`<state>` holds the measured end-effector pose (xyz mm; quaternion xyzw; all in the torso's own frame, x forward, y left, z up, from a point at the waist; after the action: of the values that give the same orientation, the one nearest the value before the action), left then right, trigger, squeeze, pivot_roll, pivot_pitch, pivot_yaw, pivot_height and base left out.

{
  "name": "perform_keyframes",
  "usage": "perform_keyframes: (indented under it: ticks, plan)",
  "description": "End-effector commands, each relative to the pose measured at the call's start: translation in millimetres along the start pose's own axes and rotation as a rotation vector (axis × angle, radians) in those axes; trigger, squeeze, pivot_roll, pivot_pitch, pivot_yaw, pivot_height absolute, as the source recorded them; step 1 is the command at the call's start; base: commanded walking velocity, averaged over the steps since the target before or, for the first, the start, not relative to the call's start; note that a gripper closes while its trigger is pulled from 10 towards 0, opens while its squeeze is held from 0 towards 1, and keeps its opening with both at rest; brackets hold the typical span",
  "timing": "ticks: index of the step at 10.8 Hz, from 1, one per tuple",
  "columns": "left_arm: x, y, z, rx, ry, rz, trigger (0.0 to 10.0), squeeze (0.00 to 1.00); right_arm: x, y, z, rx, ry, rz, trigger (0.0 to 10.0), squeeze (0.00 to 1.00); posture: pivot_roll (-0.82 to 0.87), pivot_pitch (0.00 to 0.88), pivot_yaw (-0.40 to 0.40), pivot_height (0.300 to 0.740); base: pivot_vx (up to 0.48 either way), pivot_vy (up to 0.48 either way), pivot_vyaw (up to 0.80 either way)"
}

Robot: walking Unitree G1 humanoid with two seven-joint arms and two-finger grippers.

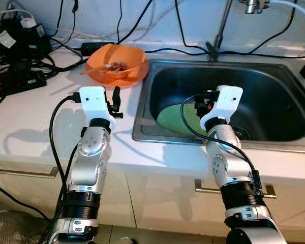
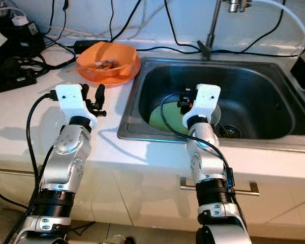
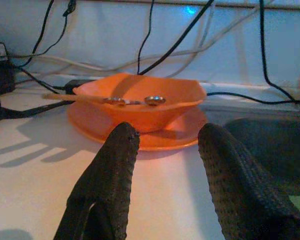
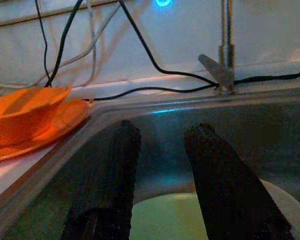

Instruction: Kitchen organization

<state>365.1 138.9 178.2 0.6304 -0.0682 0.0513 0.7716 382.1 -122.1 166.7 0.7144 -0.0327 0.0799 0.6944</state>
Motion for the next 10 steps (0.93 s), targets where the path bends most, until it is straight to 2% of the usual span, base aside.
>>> perform_keyframes:
  ticks: [1, 2, 7, 8, 10]
  plan:
    - [3.0, 6.1, 2.7, -0.007, -0.009, 0.017, 10.0, 0.00, 2.2, 2.7, 0.2, 0.014, -0.002, -0.003, 10.0, 0.00, 0.09, 0.000, 0.028, 0.740, 0.000, 0.000, 0.00]
    - [3.8, 4.4, 1.5, -0.002, -0.002, 0.004, 10.0, 0.00, 2.2, 2.0, 0.4, 0.016, -0.002, -0.006, 10.0, 0.00, 0.10, 0.000, 0.028, 0.740, 0.000, 0.000, 0.00]
    - [4.9, 1.6, 1.6, 0.008, -0.005, -0.016, 10.0, 0.00, 1.8, -2.3, 0.3, 0.018, -0.007, -0.028, 10.0, 0.00, 0.09, 0.000, 0.038, 0.740, 0.000, 0.421, 0.00]
    - [5.6, -0.5, 2.9, 0.030, -0.011, -0.026, 10.0, 0.00, 2.0, -2.3, 1.3, 0.019, -0.011, -0.029, 10.0, 0.00, 0.09, 0.000, 0.039, 0.740, 0.000, 0.000, 0.00]
    - [4.9, -1.6, 7.3, 0.019, -0.030, -0.029, 10.0, 0.00, 2.3, -2.6, 2.5, 0.018, -0.013, -0.031, 10.0, 0.00, 0.09, 0.000, 0.040, 0.740, 0.000, 0.000, 0.00]
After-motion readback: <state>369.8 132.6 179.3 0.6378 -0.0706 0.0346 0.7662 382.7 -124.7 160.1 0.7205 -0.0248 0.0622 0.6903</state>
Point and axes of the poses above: a point about 5 cm out from each wrist's last joint towards the gripper, its own x axis pointing out of the wrist towards the gripper, its own y axis along the axis of the wrist's last joint, z = x × y, the point moved 3 cm from there along x, pointing out of the wrist towards the gripper, and after that the axes turned 8 degrees about -x, right-handed, at the moved point
